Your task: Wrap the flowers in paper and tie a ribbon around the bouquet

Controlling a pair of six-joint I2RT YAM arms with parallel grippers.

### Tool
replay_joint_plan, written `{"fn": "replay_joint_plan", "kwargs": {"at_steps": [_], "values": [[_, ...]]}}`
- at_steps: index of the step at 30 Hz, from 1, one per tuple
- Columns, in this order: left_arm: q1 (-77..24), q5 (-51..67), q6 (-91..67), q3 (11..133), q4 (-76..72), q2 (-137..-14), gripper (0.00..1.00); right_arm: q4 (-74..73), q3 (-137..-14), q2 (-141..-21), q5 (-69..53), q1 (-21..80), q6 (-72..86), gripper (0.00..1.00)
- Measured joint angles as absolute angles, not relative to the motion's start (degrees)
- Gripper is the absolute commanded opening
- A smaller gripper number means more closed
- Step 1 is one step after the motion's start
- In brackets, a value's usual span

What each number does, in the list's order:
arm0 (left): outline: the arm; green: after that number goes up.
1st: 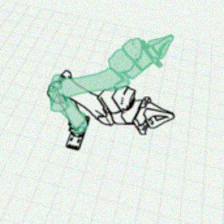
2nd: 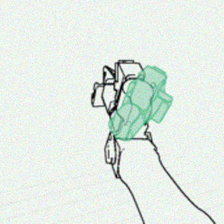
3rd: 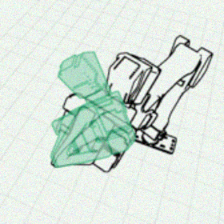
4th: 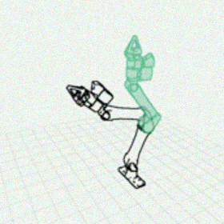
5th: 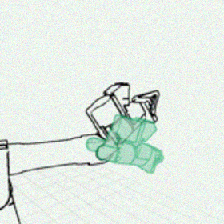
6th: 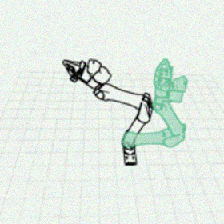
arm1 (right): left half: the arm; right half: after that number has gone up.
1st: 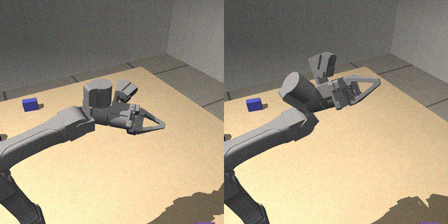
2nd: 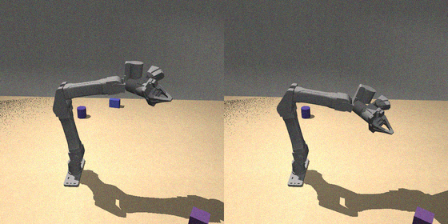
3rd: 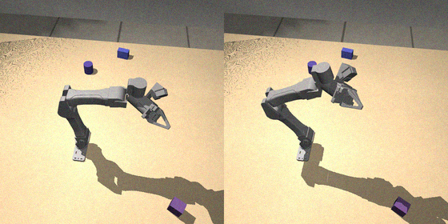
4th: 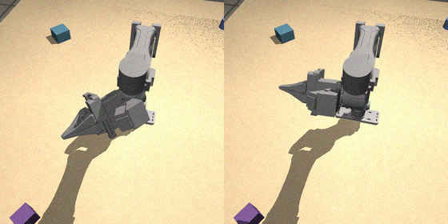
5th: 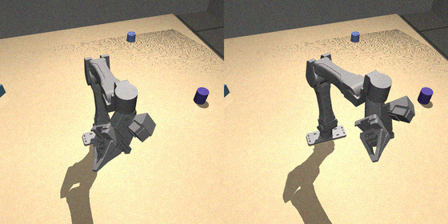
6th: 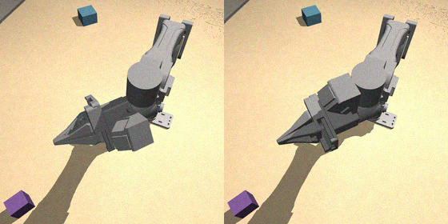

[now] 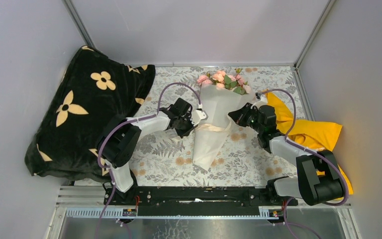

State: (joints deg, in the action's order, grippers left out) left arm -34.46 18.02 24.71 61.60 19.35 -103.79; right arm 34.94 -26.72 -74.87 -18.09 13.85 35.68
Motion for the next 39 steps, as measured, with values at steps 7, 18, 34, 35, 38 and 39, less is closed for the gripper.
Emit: {"fn": "replay_joint_plan", "kwargs": {"at_steps": [7, 18, 34, 35, 38, 39], "values": [[-34.5, 18.0, 23.2, 60.9, 19.2, -103.3, 0.00, 34.2, -28.1, -74.7, -18.7, 14.8, 34.4, 0.00], [-34.1, 11.4, 25.4, 52.7, 18.7, -96.0, 0.00, 28.4, -38.4, -75.2, -14.8, -1.7, 31.9, 0.00], [-34.2, 11.2, 27.7, 37.4, 17.0, -81.7, 0.00, 17.1, -47.5, -85.4, -15.4, -9.2, 26.2, 0.00], [-34.2, 11.1, 27.9, 37.0, 16.6, -81.3, 0.00, 16.9, -47.7, -85.7, -15.6, -9.4, 26.0, 0.00], [-34.2, 11.0, 28.1, 36.0, 15.5, -80.6, 0.00, 16.6, -48.1, -87.3, -15.8, -9.7, 25.7, 0.00], [-34.2, 11.0, 28.1, 35.9, 15.4, -80.5, 0.00, 16.4, -48.1, -87.9, -15.8, -9.8, 25.7, 0.00]]}}
